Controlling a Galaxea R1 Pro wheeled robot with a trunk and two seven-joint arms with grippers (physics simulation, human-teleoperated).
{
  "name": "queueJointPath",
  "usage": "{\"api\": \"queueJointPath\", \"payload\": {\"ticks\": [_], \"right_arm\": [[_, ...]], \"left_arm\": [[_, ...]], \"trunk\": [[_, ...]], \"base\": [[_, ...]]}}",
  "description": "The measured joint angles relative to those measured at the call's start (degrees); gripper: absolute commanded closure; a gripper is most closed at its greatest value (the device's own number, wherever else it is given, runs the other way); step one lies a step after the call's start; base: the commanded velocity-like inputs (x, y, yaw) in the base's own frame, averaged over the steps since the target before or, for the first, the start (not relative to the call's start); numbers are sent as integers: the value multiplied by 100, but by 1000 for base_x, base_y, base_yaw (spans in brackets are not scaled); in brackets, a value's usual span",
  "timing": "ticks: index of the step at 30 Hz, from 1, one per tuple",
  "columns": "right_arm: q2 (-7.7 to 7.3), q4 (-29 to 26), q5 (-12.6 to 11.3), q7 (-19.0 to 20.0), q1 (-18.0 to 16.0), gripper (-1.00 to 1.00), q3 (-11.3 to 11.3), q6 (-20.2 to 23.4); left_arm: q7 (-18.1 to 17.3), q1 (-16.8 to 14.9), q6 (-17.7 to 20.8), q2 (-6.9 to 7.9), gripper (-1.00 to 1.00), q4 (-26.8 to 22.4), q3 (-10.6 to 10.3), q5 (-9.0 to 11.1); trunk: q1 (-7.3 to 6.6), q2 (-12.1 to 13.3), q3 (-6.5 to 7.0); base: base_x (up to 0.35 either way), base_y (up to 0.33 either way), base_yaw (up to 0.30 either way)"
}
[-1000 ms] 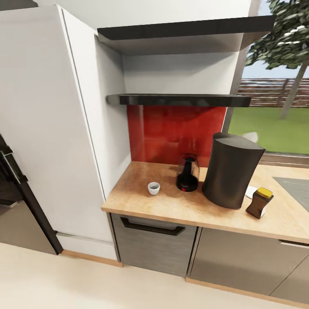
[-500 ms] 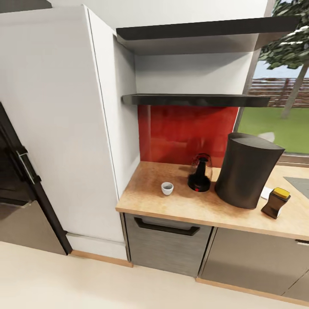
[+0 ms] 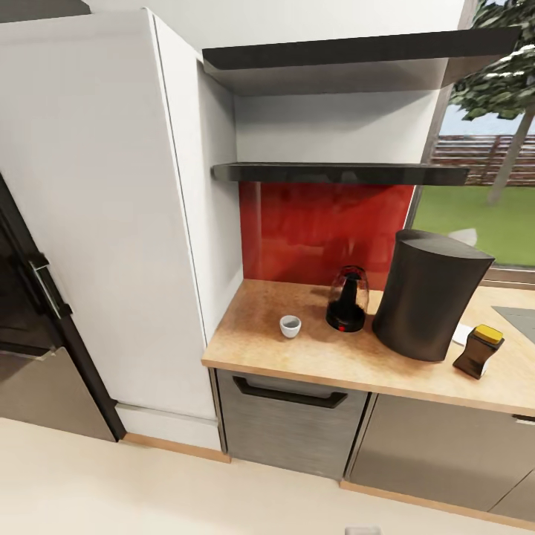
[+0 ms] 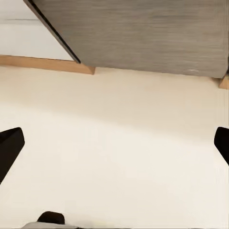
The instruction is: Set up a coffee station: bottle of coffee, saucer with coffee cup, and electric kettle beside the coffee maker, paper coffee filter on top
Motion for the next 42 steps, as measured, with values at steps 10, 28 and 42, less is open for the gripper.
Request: {"api": "queueJointPath", "payload": {"ticks": [10, 28, 42], "right_arm": [[656, -2450, 503, -677, -4, -100, 209, 176], [658, -3337, 323, -2752, -3621, -100, 572, 4287], [658, -2428, -384, -4237, -4066, -100, 553, 5030]], "left_arm": [[-14, 1, 5, -7, -100, 22, -9, 8], [-3, 9, 9, -25, -100, 40, 58, 63], [47, 10, 0, -26, -100, 38, 61, 62]], "trunk": [[0, 0, 0], [-2, 0, 1], [-3, 0, 0]], "base": [[0, 0, 0], [20, 0, 0], [282, 101, 0]]}}
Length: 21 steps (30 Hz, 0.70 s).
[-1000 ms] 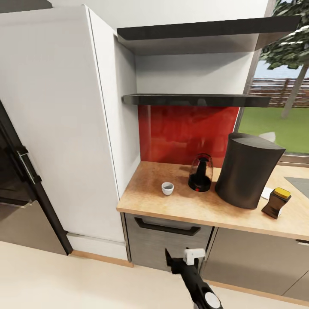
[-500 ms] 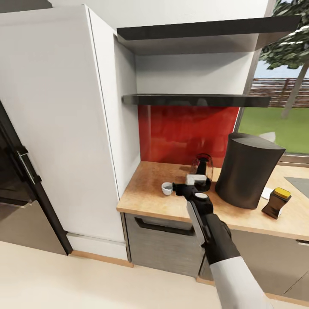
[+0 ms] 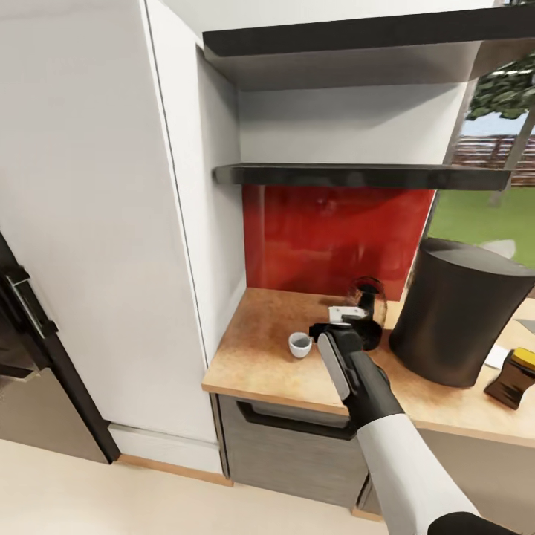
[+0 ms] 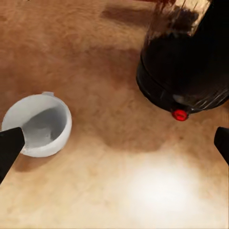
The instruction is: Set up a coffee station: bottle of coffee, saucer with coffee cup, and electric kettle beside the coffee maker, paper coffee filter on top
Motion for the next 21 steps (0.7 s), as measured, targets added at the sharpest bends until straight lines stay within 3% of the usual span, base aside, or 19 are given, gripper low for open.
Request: {"api": "queueJointPath", "payload": {"ticks": [10, 21], "right_arm": [[0, 322, 2, -2, 1, -100, -1, 1], [0, 522, 5, -4, -1, -100, -9, 5]], "left_arm": [[-1, 0, 9, -9, -100, 1, 24, 0], [-14, 5, 16, 0, -100, 11, -4, 0]], "trunk": [[1, 0, 0], [2, 1, 0]], "base": [[92, 250, 0], [72, 23, -4]]}}
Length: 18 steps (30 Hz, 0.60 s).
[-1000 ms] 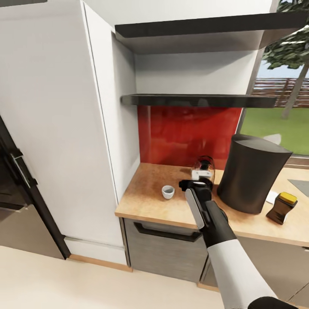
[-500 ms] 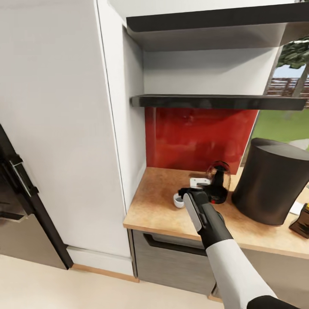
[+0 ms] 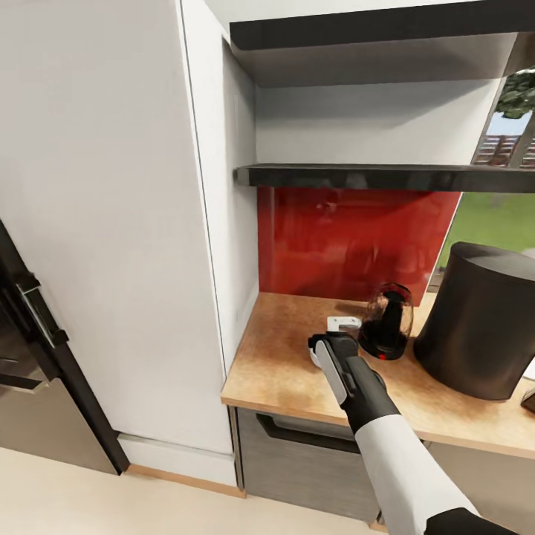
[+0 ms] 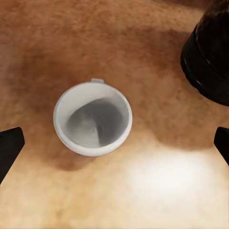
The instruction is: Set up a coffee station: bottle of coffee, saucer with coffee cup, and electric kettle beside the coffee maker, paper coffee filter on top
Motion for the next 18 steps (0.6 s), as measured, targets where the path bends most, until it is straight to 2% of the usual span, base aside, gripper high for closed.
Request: {"api": "queueJointPath", "payload": {"ticks": [4, 13, 18], "right_arm": [[0, 1, 1, 1, 1, -100, 0, 0], [0, 13, -1, 2, 1, -100, -1, -1], [0, 65, 0, 7, 1, -100, -2, -2]], "left_arm": [[-39, 3, 35, -1, -100, 22, -7, 0], [-57, 1, 55, -15, -100, 86, -10, 5], [-57, 1, 49, -10, -100, 87, -5, 7]], "trunk": [[0, 0, 0], [0, 0, 0], [-3, -1, 0]], "base": [[1, 0, -144], [9, 0, -283], [186, 74, -298]]}}
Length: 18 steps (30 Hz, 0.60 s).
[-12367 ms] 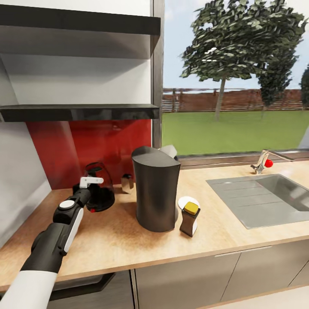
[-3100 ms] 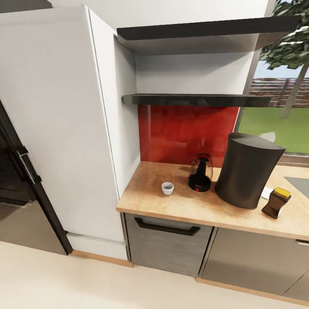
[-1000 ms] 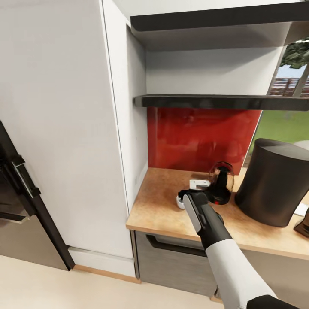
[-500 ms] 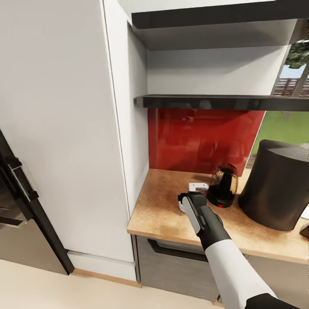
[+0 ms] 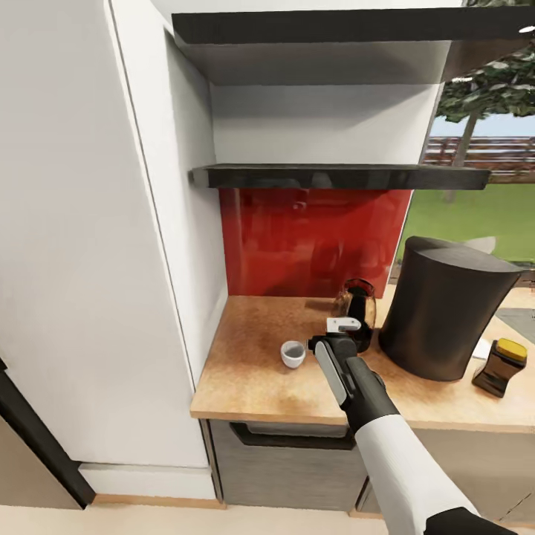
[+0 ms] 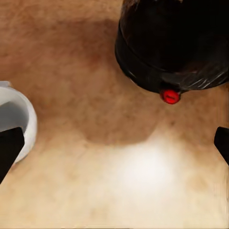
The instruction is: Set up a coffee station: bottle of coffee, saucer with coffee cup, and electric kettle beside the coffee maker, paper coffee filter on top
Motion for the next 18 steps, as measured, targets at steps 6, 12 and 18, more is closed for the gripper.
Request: {"api": "queueJointPath", "payload": {"ticks": [6, 12, 18], "right_arm": [[0, 232, -8, 3, -1, -100, 8, -6], [0, 274, -7, 9, -1, -100, 9, -5], [0, 278, -9, 10, -1, -100, 10, -6]], "left_arm": [[1, 1, -1, -4, -100, 6, 2, -1], [7, -1, 17, -13, -100, 9, 3, 0], [7, 2, 34, -7, -100, 9, 2, -5]], "trunk": [[1, 0, 0], [3, 1, 0], [3, 1, 0]], "base": [[209, 170, -263], [35, 40, -71], [3, 7, -6]]}}
